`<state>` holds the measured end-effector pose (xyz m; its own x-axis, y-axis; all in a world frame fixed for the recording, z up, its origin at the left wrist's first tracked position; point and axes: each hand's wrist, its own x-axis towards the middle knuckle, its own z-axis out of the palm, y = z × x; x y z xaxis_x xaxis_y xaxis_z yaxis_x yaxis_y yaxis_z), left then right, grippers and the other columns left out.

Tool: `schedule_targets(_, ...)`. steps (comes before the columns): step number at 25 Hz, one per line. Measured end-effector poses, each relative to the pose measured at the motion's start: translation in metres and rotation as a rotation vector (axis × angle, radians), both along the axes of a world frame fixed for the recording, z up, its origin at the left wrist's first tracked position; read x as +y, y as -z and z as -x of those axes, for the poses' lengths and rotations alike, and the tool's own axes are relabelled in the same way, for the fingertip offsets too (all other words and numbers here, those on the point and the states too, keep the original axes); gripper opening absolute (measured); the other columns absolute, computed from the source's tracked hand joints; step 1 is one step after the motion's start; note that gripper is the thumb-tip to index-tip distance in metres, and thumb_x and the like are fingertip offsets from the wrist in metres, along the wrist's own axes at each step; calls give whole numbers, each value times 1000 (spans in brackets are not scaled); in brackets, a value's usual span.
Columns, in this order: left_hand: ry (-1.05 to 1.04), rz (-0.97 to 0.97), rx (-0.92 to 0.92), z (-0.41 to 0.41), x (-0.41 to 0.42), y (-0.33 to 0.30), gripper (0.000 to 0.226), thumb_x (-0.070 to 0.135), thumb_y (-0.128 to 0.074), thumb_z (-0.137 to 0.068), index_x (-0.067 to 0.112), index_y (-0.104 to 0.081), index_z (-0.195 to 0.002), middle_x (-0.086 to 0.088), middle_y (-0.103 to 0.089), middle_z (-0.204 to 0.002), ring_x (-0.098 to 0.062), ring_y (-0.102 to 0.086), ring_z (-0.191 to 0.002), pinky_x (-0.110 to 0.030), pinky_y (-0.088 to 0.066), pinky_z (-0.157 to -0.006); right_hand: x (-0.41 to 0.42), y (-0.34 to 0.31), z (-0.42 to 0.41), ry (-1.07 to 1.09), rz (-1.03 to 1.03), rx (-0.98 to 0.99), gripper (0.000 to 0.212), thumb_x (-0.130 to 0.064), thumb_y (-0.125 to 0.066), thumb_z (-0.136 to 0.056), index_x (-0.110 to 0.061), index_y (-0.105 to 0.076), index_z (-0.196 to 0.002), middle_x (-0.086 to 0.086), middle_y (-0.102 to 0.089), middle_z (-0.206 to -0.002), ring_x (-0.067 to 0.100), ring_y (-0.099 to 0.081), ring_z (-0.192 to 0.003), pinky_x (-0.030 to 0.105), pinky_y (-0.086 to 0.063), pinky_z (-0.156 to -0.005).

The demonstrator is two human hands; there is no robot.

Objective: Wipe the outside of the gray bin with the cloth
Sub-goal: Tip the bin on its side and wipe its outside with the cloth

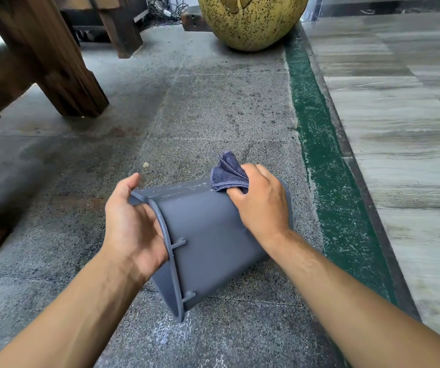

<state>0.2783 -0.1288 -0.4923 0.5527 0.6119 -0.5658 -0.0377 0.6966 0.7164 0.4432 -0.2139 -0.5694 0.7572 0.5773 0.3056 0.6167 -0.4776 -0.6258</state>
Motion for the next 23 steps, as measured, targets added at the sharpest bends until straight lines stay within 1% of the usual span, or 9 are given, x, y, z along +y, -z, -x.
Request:
schedule_targets(5, 8, 5, 26, 3, 11, 1, 76, 59, -41, -90, -5, -66, -122, -29, -73, -114, -46, -73, -98, -50, -54, -87, 4, 8, -12, 19, -7, 17, 33, -34, -67, -85, -19, -65, -115, 1, -65, -109, 31, -61, -96, 41, -50, -81)
schedule_targets(7, 9, 12, 25, 4, 15, 3, 76, 59, -41, -90, -5, -65, -123, -30, -72, -115, -46, -73, -98, -54, -59, -86, 6, 10, -16, 30, -3, 6, 33, -35, -67, -85, -19, -65, -114, 1, -65, -107, 30, -62, -94, 42, -51, -80)
schedule_targets(10, 14, 21, 38, 6, 23, 6, 75, 59, -42, -90, -4, -66, -123, -29, -72, -115, -46, -73, -97, -64, -58, -72, 7, 14, -23, 51, 2, 21, 31, -36, -67, -85, -20, -65, -111, 1, -65, -105, 30, -61, -93, 42, -52, -78)
schedule_targets(11, 17, 21, 43, 7, 26, 8, 74, 58, -43, -90, -3, -66, -124, -28, -73, -116, -46, -73, -98, -63, -58, -73, 7, 16, -26, 59, 5, 31, 30, -37, -67, -85, -20, -65, -110, 1, -65, -105, 30, -61, -93, 42, -52, -78)
schedule_targets(14, 16, 10, 57, 10, 36, 14, 68, 54, -43, -90, 4, -64, -132, -24, -73, -120, -43, -73, -102, -53, -58, -89, 7, 23, -35, 98, 20, 68, 27, -37, -67, -85, -18, -64, -103, 2, -65, -104, 30, -60, -93, 43, -51, -78)
schedule_targets(15, 16, 2, 60, 11, 38, 16, 66, 52, -43, -90, 6, -64, -133, -22, -73, -120, -42, -73, -101, -50, -56, -90, 6, 26, -37, 112, 29, 80, 26, -37, -67, -85, -18, -63, -103, 2, -65, -104, 30, -60, -93, 42, -51, -79)
schedule_targets(17, 23, -16, 69, 12, 42, 19, 62, 51, -44, -91, 8, -66, -132, -20, -74, -119, -41, -74, -98, -48, -54, -89, 5, 31, -43, 139, 47, 93, 27, -37, -67, -85, -19, -64, -105, 2, -66, -105, 30, -61, -94, 41, -51, -79)
schedule_targets(20, 23, -52, 94, 12, 45, 22, 55, 48, -45, -93, 10, -72, -122, -18, -76, -114, -37, -76, -92, -46, -56, -84, 0, 41, -49, 171, 56, 128, 27, -37, -67, -86, -21, -64, -108, 1, -66, -106, 28, -61, -95, 40, -51, -80)
schedule_targets(23, 42, -78, 120, 11, 45, 24, 52, 44, -44, -94, 9, -82, -93, -18, -79, -105, -35, -78, -84, -45, -60, -76, -7, 53, -53, 198, 118, 148, 23, -35, -65, -89, -19, -62, -105, 1, -64, -104, 26, -59, -92, 39, -50, -79)
